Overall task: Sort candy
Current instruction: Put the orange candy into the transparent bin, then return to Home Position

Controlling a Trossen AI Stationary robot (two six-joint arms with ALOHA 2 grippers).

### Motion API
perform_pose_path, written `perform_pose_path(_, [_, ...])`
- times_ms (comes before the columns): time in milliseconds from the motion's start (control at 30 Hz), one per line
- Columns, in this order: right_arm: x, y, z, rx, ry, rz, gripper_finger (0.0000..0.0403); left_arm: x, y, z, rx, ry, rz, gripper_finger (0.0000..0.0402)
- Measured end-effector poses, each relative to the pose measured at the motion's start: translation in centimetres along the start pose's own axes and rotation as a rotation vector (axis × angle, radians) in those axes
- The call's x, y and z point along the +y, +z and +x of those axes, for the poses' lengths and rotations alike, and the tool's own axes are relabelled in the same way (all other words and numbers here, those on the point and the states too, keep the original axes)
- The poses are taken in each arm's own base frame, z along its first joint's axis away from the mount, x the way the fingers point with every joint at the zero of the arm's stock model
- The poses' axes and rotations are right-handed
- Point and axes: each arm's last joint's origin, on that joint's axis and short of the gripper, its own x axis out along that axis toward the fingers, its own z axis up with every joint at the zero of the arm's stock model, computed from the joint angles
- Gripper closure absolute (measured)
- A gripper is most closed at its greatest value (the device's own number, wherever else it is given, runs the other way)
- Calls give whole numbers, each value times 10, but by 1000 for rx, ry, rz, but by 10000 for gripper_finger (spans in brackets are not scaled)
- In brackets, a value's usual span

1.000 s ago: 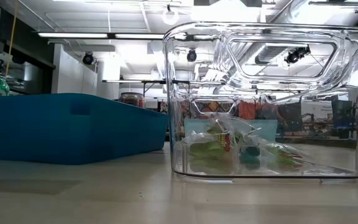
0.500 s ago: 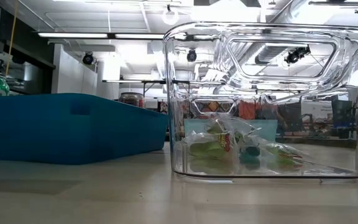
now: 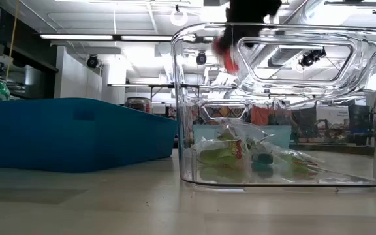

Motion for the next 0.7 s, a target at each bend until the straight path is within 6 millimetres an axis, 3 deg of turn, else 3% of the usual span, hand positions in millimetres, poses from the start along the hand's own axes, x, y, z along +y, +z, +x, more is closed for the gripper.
perform_pose_path(167, [-3, -11, 43, 135, -41, -45, 393, 0, 0, 0, 0, 0, -3, 223])
perform_pose_path(333, [-9, -19, 70, 221, -87, -42, 321, 0, 0, 0, 0, 0, -3, 223])
perform_pose_path(533, [-9, -21, 77, 238, -88, -112, 217, 0, 0, 0, 4, 1, 0, 223])
perform_pose_path(700, [-14, -21, 76, 251, -84, -115, 176, 1, -4, 0, 36, 12, 19, 223])
